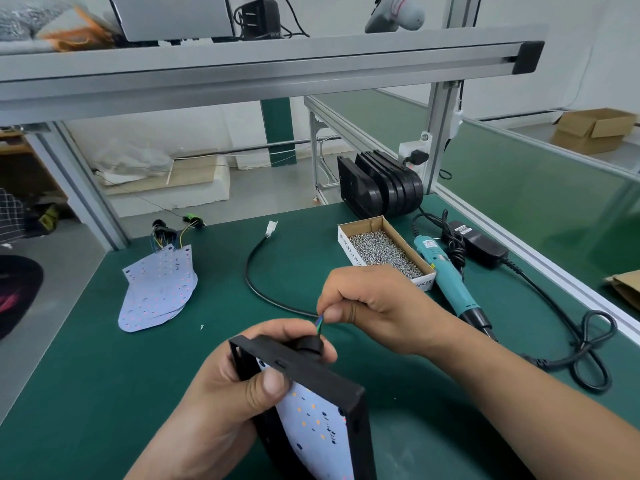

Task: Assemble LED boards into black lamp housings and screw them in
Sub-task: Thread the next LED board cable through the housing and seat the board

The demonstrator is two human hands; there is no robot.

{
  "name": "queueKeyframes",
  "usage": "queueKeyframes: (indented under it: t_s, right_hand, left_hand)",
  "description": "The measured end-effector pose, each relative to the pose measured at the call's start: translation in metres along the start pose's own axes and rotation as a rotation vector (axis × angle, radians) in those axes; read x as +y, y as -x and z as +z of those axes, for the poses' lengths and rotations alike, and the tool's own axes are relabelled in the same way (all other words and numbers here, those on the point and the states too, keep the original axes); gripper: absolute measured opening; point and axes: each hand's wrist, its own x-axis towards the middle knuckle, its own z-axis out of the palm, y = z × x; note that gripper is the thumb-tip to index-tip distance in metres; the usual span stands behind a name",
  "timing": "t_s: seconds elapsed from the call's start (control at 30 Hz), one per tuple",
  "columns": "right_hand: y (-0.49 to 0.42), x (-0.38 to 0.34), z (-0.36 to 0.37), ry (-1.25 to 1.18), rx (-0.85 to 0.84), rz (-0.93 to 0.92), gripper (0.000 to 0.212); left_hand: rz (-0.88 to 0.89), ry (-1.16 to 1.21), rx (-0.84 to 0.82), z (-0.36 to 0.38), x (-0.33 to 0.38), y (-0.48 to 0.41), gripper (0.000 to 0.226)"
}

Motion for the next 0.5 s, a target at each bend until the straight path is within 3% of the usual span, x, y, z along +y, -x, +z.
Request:
queueKeyframes:
  t_s: [0.3, 0.5]
  right_hand:
    - [0.0, 0.0, -0.003, 0.02, -0.033, 0.044, 0.02]
    - [0.006, -0.002, -0.011, -0.124, -0.073, 0.198, 0.01]
  left_hand:
    - [-0.022, 0.068, -0.035, -0.005, 0.0, 0.0, 0.054]
    - [-0.077, 0.201, 0.039, -0.019, -0.009, -0.006, 0.066]
